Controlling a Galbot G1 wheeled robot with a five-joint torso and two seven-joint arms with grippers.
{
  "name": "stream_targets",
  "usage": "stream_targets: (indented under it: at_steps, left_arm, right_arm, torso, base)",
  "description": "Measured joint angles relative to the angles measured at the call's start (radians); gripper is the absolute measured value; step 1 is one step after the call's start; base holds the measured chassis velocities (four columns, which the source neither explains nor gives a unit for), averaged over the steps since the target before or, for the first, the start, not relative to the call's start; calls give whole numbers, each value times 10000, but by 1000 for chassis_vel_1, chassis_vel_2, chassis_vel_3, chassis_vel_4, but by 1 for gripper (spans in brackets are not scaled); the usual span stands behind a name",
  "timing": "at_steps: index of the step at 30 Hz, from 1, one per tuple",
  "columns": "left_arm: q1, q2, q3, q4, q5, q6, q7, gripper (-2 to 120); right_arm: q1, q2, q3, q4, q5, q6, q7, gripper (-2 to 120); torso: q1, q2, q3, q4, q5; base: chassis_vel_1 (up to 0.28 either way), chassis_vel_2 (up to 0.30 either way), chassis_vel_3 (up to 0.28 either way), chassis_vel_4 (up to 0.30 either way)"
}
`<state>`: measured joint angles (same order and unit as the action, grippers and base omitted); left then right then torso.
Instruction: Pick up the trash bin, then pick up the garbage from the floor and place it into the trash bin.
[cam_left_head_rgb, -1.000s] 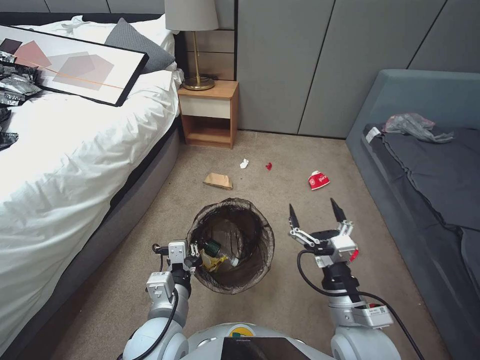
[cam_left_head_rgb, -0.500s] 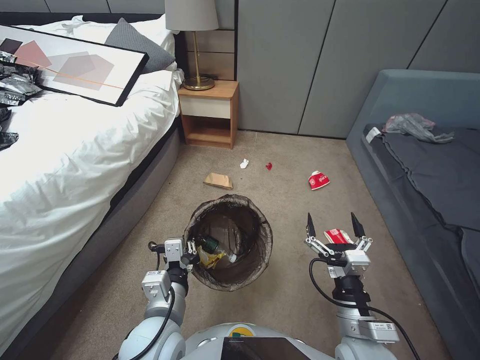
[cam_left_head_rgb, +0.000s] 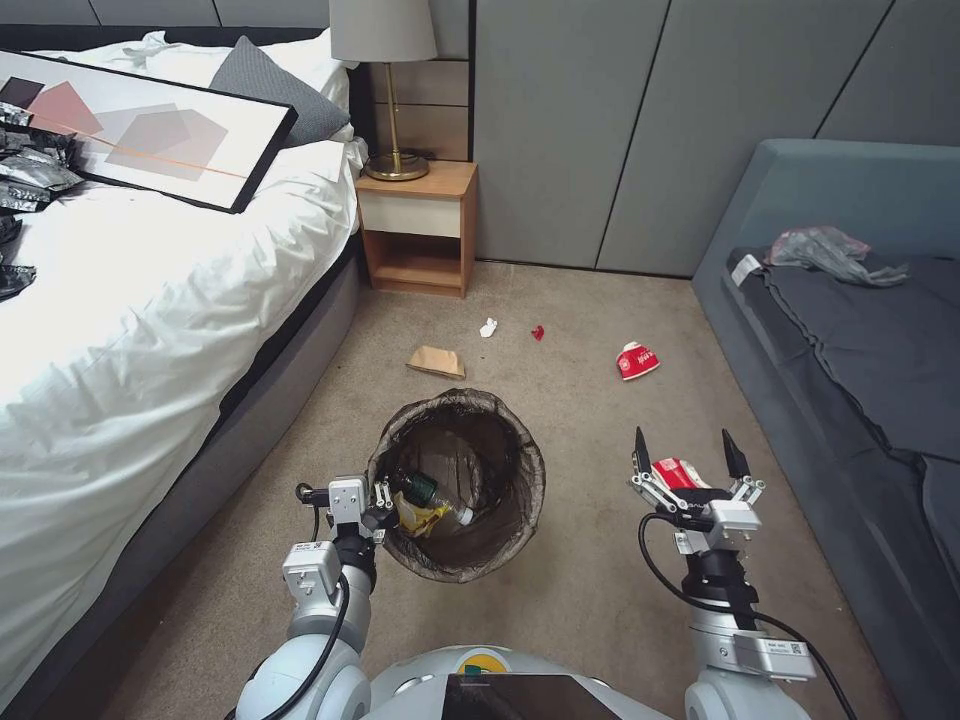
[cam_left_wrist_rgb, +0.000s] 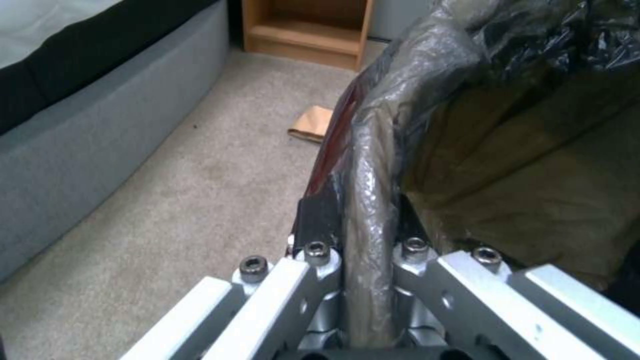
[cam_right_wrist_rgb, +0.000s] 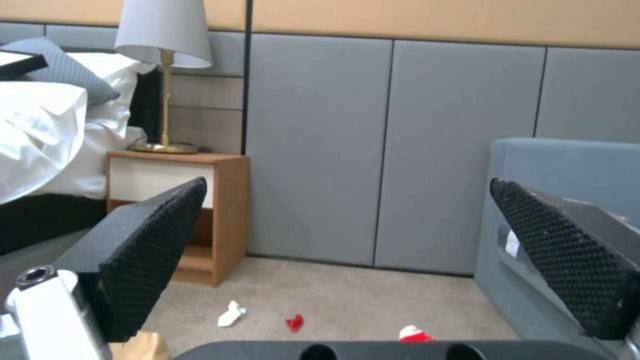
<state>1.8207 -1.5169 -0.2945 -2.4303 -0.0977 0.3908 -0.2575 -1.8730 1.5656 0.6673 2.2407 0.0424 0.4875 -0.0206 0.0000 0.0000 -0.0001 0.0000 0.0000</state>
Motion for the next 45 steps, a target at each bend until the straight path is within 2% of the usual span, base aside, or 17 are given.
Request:
stream_targets:
  at_steps: [20,27,33,36,37,38,40,42,45]
  left_arm:
    - [-8,-3,17,24,-7,-46,-13,2]
    - [9,-6,12,29,-4,-46,-26,2]
    - [15,-12,27,40,7,-45,-27,2]
    - [22,-12,32,47,19,-45,-27,2]
    - [30,-7,31,48,22,-45,-28,2]
    - [30,-7,31,48,22,-45,-28,2]
    - [51,4,30,47,25,-44,-27,2]
    - [54,5,29,47,26,-44,-27,2]
    - [73,18,22,45,36,-44,-25,2]
  right_arm:
    - [207,-33,108,-157,125,191,-217,100]
    - [653,-159,624,-555,-131,946,-299,100]
    - [894,-394,968,-682,-132,967,-362,100]
    - [1272,-840,1329,-912,-29,577,-388,100]
    - [1600,-1167,1586,-1156,96,157,-423,100]
    - [1600,-1167,1586,-1156,96,157,-423,100]
    - [2027,-1665,1910,-1619,360,-613,-634,100]
    - [2134,-1807,1981,-1773,467,-835,-732,100]
    - [2737,-2637,2206,-2973,972,-2256,-1223,100]
  torso:
    - [1,0,2,0,0]
    - [1,0,2,1,0]
    - [0,0,0,0,0]
    - [0,0,0,-2,2]
    - [0,0,0,0,1]
    - [0,0,0,0,1]
    - [0,0,0,1,3]
    - [0,0,0,1,2]
    - [1,0,0,1,2]
  base:
    - [-130,121,132,-125]
    - [-36,33,26,-30]
    - [0,0,0,0]
    - [0,0,0,0]
    - [0,0,0,0]
    - [0,0,0,0]
    - [0,0,0,0]
    - [0,0,0,0]
    - [0,0,0,0]
